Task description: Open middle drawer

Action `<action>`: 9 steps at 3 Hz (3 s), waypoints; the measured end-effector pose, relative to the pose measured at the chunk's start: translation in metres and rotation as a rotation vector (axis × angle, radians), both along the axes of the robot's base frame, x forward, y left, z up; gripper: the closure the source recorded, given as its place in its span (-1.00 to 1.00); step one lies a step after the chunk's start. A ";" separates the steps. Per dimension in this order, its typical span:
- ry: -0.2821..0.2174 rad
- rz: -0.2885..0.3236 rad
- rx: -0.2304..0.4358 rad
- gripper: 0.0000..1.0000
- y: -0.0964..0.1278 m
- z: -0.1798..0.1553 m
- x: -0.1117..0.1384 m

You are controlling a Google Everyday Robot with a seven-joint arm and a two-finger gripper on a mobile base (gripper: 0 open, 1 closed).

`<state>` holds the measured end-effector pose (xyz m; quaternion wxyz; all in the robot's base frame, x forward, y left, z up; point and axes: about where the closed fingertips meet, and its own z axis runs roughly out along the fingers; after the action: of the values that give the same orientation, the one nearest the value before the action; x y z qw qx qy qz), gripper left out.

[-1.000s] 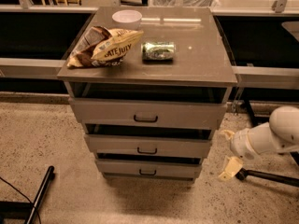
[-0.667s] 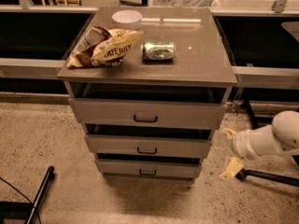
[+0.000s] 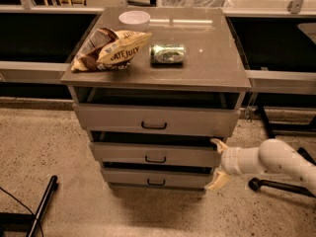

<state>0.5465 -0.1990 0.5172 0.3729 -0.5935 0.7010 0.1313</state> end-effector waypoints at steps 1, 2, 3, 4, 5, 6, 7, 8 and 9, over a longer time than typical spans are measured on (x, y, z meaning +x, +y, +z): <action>-0.041 -0.015 0.006 -1.00 0.005 -0.012 0.011; -0.041 -0.015 0.005 -1.00 0.005 -0.011 0.011; -0.040 -0.017 -0.049 -1.00 -0.002 -0.041 0.020; -0.046 -0.032 -0.166 -1.00 -0.010 -0.073 0.033; -0.070 -0.046 -0.249 -0.86 -0.012 -0.084 0.049; -0.074 -0.022 -0.293 -0.48 -0.003 -0.091 0.066; -0.068 0.001 -0.262 -0.01 0.003 -0.097 0.075; -0.077 0.037 -0.219 0.14 0.009 -0.091 0.078; -0.077 0.037 -0.219 0.14 0.009 -0.089 0.081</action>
Offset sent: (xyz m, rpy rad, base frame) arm 0.0110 0.0057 -0.0132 0.0074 -0.0427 -0.0130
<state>0.6272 -0.1903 0.4283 0.3301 -0.6482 0.6851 0.0377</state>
